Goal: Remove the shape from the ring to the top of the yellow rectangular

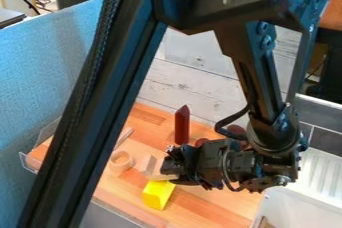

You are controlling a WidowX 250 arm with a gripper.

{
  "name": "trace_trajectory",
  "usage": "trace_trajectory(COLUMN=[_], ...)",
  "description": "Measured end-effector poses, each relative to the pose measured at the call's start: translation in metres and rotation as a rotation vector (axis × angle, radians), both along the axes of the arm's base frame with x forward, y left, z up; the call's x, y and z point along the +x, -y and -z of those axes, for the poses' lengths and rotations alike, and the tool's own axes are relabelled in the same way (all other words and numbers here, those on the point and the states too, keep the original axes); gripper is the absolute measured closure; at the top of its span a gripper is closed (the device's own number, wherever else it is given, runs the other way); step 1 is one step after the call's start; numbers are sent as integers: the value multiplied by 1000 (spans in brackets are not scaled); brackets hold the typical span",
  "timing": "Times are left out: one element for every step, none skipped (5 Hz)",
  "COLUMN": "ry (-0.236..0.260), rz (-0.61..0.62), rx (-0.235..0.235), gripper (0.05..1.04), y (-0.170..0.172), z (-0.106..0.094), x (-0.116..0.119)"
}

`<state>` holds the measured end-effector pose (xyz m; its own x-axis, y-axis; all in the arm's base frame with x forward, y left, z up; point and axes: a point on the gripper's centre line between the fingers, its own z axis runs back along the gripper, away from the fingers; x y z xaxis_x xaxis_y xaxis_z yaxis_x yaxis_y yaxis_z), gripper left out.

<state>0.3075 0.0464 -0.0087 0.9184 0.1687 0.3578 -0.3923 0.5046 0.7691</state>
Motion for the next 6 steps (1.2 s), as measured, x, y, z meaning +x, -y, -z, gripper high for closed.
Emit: trace_trajectory(ry=[-53, -81, -101, -106, -138, -160], rz=[1, -2, -12, -12, -11, -6], rx=[9, 37, 54, 48, 54, 44], gripper=[792, 792, 772, 665, 381, 112], y=[1, 3, 3, 4, 5, 6], z=[9, 13, 16, 18, 24, 25], x=[-3, -1, 1, 1, -3, -4])
